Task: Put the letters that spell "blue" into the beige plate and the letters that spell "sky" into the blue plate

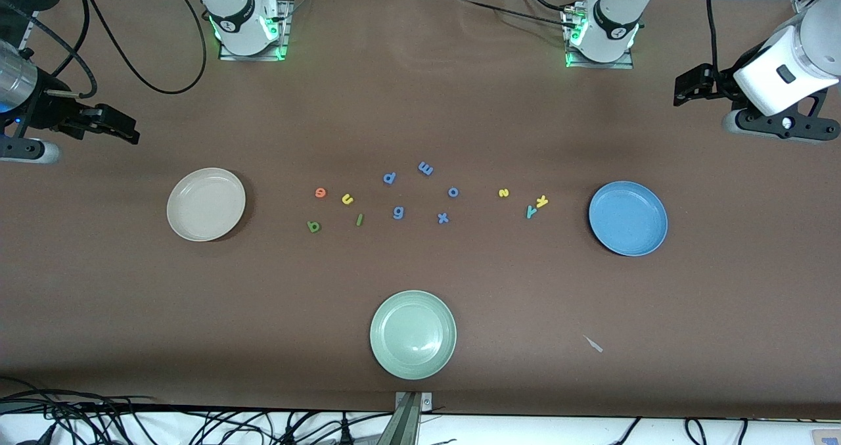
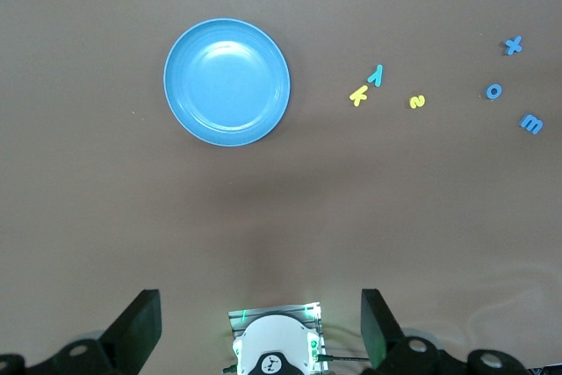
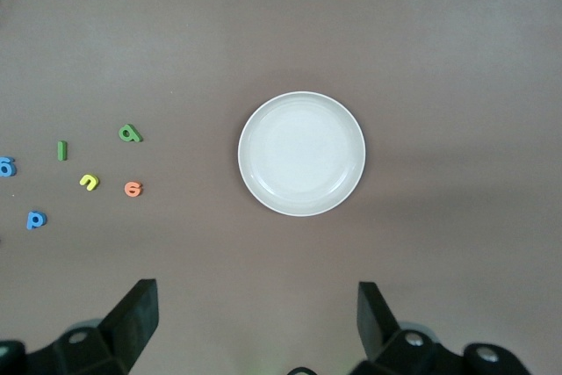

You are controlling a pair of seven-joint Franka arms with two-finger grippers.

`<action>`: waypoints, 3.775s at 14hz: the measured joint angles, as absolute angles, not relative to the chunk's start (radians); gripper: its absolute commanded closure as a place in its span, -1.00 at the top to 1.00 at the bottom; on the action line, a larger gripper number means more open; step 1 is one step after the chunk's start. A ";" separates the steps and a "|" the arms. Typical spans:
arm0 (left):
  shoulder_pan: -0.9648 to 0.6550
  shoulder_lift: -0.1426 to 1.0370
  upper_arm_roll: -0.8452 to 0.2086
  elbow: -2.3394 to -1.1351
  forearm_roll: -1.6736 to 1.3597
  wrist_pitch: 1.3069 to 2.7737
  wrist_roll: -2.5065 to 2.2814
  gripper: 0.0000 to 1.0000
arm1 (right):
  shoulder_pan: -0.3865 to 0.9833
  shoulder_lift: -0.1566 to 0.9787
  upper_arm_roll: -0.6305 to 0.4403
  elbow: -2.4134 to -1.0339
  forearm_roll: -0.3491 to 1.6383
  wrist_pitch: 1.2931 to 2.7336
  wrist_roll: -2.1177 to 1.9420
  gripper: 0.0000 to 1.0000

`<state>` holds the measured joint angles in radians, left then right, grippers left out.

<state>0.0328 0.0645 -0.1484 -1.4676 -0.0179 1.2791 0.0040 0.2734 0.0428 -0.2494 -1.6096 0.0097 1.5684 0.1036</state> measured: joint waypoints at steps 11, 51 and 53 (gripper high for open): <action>0.033 0.065 -0.148 -1.468 -0.018 1.278 0.004 1.00 | 0.273 0.043 -0.250 -1.609 0.010 1.568 0.104 1.00; -0.208 0.141 0.049 -1.844 -0.095 1.808 0.000 1.00 | 0.358 0.301 -0.235 -1.620 0.067 1.715 -0.085 1.00; -0.209 0.172 0.029 -1.909 -0.100 1.883 0.000 1.00 | 0.424 0.401 -0.231 -1.623 0.078 1.818 -0.083 1.00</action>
